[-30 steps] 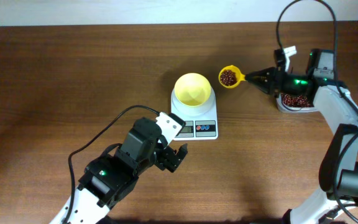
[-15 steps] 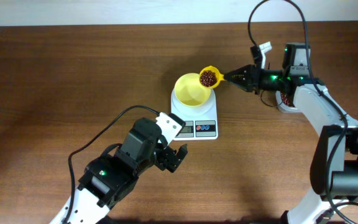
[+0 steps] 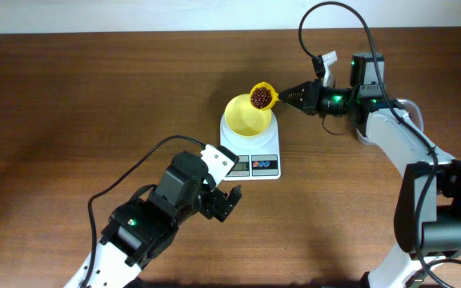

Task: Scoop item into bowl and weigh 50g on scale
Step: 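Carry the filled scoop with the right gripper over the yellow bowl, then tip the scoop with the right gripper to pour beans into the bowl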

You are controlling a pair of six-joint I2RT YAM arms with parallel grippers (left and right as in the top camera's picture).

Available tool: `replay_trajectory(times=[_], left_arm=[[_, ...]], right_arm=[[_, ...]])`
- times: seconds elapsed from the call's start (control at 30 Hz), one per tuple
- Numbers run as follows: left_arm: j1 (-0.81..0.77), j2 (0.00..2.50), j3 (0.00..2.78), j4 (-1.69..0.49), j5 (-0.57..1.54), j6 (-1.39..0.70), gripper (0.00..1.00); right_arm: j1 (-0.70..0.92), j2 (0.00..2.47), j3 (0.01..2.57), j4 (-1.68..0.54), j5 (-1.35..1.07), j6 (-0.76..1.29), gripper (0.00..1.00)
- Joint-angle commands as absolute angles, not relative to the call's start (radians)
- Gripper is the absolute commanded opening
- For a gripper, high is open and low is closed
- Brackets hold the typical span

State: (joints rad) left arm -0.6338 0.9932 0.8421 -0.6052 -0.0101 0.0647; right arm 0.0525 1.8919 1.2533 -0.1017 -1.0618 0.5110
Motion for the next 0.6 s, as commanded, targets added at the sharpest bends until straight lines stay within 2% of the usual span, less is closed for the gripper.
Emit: replay_trajectory(times=[0.0,0.37,0.57], left_arm=[[-0.637,0.996,0.835,-0.606,-0.003,0.084,0.99],[-0.637,0.996,0.835,-0.607,-0.003,0.084,0.99],[-0.637,0.996,0.835,-0.607,-0.002,0.084,0.99]], right_arm=[[0.061,1.905,1.255,-0.089,-1.057,0.444,0.04],[0.109,1.905,1.255,-0.086,-1.056,0.16,0.04],[0.131,1.905,1.255,-0.085,-0.982,0.145,0.04]])
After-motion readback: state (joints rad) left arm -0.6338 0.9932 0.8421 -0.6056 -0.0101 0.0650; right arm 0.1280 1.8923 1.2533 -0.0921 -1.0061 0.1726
